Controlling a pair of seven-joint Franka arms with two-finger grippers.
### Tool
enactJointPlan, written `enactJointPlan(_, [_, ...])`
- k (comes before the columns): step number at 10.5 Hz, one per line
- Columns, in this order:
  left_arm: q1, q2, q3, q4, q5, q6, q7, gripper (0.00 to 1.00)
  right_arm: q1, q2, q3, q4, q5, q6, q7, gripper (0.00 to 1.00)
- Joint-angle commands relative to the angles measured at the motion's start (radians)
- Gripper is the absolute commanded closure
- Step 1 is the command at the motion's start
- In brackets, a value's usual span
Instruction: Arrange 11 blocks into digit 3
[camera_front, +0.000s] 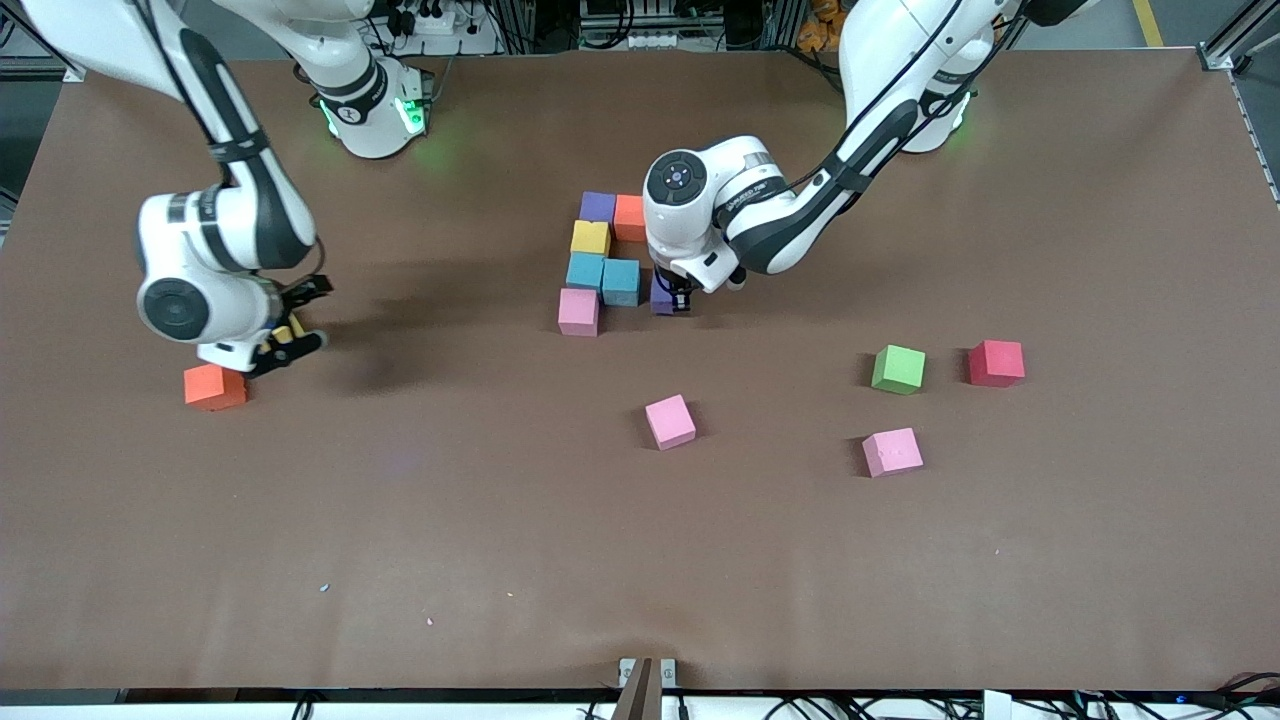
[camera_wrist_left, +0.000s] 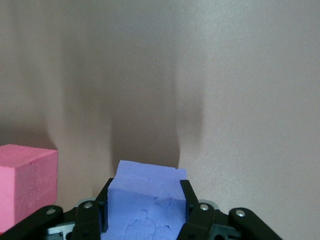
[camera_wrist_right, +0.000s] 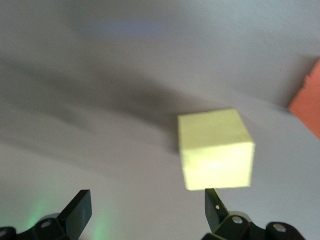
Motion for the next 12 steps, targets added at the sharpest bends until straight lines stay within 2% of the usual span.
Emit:
enactJointPlan(1, [-0.026,0.01,0.004,-0.005,0.041,0.023,-0.154,1.0,-0.051,0.006,0.015,-0.024,-0.04,0.042,-0.022,0.0])
enactJointPlan(3, [-0.038,0.012,0.004,-0.007,0.041,0.024,-0.203,1.0,-0.084,0.038,0.017,-0.025,-0.057,0.082,-0.024,0.0])
enactJointPlan(7, [-0.057,0.023,0.007,-0.008,0.047,0.024,-0.265,1.0,-0.083,0.07,0.017,-0.024,-0.103,0.133,-0.024,0.0])
enactJointPlan(9, [-0.063,0.035,0.007,-0.008,0.082,0.024,-0.3,1.0,-0.08,0.07,0.017,-0.021,-0.14,0.145,-0.022,0.0])
enactJointPlan(12, [-0.066,0.052,0.009,-0.007,0.12,0.024,-0.334,1.0,-0.062,0.07,0.017,-0.015,-0.142,0.148,-0.017,0.0])
